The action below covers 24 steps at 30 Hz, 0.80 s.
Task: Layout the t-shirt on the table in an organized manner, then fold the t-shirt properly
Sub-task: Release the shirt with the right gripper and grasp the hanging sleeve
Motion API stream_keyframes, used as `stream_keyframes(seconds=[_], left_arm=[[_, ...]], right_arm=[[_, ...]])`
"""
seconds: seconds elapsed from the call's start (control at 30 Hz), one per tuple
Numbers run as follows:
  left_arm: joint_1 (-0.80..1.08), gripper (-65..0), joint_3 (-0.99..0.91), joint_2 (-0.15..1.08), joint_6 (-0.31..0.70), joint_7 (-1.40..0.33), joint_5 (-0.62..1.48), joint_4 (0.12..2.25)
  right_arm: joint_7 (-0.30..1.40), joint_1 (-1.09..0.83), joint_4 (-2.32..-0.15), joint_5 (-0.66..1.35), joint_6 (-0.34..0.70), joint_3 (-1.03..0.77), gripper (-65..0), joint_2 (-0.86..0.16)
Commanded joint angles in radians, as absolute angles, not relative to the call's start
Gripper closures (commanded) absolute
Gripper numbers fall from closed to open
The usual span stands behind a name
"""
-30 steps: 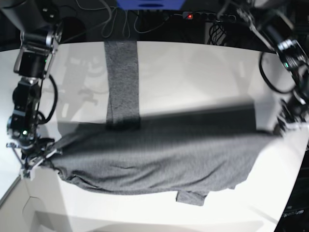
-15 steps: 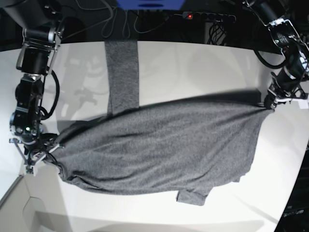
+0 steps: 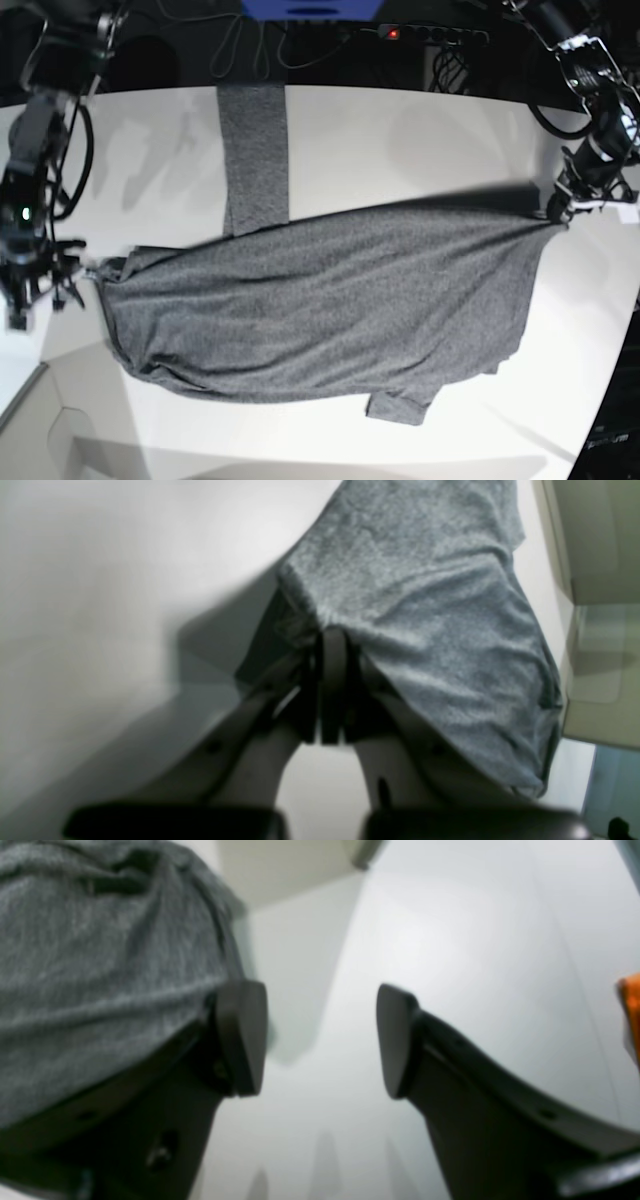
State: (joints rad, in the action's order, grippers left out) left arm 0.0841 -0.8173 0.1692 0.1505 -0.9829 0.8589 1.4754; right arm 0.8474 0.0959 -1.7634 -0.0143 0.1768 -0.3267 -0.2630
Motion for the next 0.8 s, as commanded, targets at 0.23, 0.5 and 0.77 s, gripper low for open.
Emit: stream_keyframes(seconds=[0.23,0.5,0.77], left_arm=[[0.07,-0.2,-0.822,0.186,0.156,-0.972,0.877,1.489],[0.058,-0.2,-0.822,0.186,0.156,-0.972,0.877,1.488],[0.059,-0.2,-0.822,0.186,0.156,-0.972,0.877,1.488]], right_arm=[[0.858,-0.159,-1.966,0.004,0.18,-0.189,-35.4,-0.038],[0.858,-0.214,-1.911,0.002,0.177,-0.018,-35.8,0.041],[0.857,-0.211,-1.764,0.002,0.177,0.018,-35.5,0.042]])
